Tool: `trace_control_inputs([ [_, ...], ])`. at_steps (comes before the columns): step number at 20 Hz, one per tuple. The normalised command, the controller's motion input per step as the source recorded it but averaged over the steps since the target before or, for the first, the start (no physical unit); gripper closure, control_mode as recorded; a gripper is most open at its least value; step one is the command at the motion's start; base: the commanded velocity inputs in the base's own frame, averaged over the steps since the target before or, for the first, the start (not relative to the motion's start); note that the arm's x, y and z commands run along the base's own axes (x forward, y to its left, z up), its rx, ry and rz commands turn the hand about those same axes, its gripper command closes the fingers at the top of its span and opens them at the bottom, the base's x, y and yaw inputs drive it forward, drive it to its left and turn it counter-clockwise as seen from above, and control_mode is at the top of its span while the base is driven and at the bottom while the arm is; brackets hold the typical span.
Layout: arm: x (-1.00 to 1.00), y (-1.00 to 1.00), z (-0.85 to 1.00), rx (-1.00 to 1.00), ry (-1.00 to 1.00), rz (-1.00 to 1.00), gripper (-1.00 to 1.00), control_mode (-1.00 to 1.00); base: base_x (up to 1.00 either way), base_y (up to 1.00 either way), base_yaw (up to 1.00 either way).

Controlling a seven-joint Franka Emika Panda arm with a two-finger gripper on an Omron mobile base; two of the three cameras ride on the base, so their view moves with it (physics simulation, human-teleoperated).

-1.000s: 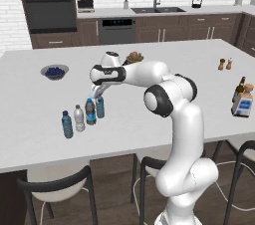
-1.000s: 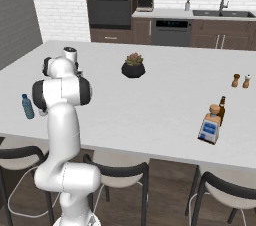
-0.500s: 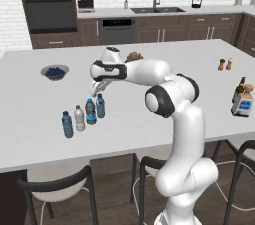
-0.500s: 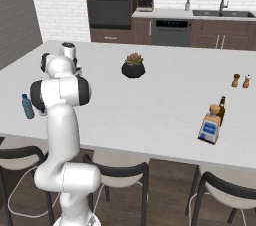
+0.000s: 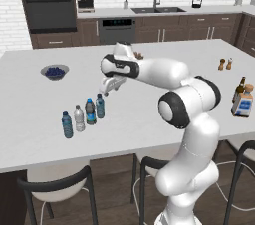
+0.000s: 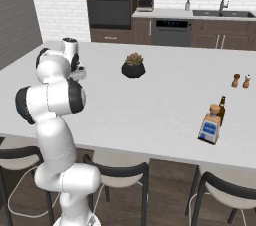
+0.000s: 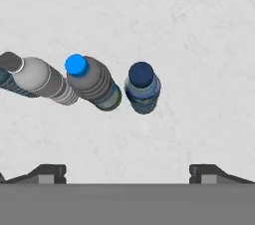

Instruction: Move the plastic bottles in the middle to the plastics group, and the glass bottles in the middle to the glass group.

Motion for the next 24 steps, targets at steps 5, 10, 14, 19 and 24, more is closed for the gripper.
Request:
trace_control_inputs([
  [5,-1.00,-0.72,0.00,0.00,0.00,-0.20,-1.00,-1.00,0.00,0.00,0.00],
  [10,-1.00,-0.70,0.01,0.00,0.00,-0.22,-1.00,-1.00,0.00,0.00,0.00],
  [14,-0.84,-0.69,0.25,0.00,0.00,-0.24,-1.00,-1.00,0.00,0.00,0.00],
  [19,-0.74,-0.76,0.44,0.00,0.00,-0.27,-1.00,-1.00,0.00,0.00,0.00],
  [24,-0.71,-0.79,0.62,0.00,0.00,-0.29,-1.00,-1.00,0.00,0.00,0.00],
])
